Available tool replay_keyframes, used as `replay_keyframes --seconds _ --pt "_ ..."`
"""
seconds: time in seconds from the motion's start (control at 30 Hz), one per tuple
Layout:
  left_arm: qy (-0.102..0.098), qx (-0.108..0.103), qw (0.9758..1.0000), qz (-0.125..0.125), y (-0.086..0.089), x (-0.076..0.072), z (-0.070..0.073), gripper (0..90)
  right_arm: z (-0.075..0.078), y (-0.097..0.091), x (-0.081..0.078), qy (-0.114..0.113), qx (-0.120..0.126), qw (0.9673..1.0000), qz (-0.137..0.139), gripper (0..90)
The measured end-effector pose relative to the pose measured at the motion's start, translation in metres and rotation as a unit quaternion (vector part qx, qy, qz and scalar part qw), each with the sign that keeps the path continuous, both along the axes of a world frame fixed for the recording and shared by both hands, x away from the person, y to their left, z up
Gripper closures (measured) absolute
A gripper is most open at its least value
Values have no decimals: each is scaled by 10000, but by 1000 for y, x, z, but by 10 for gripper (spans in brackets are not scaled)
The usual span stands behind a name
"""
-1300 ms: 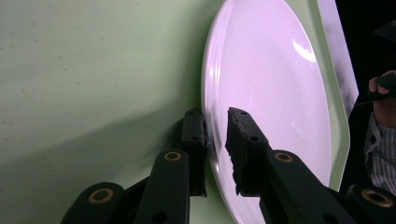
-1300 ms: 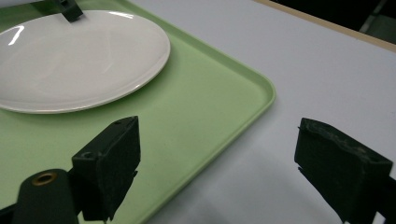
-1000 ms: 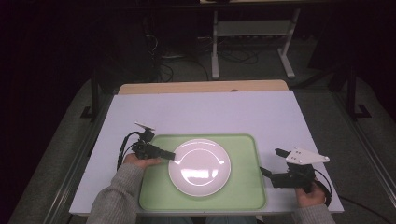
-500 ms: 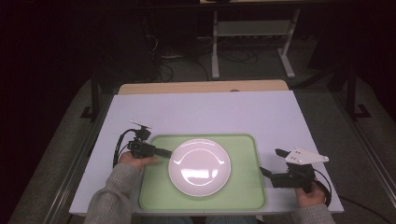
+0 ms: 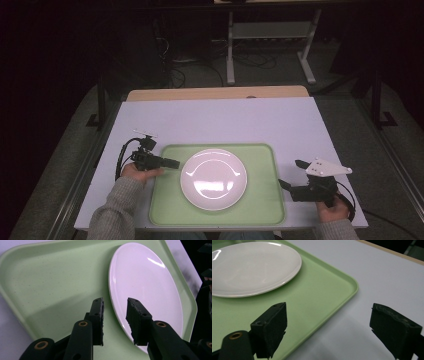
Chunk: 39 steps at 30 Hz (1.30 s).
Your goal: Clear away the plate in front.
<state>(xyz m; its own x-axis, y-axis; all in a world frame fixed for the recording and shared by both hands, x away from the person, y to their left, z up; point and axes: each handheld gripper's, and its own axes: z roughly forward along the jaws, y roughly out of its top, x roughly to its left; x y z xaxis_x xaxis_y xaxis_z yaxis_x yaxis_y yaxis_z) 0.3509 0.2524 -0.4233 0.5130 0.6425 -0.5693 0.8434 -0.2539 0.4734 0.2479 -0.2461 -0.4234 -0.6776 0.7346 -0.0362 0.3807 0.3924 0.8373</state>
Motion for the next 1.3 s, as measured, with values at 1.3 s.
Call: replay_keyframes --seconds 1.3 --pt "-1340 220 9906 -189 26 -34 31 453 -1 -8 0 24 -12 9999 -122 136"
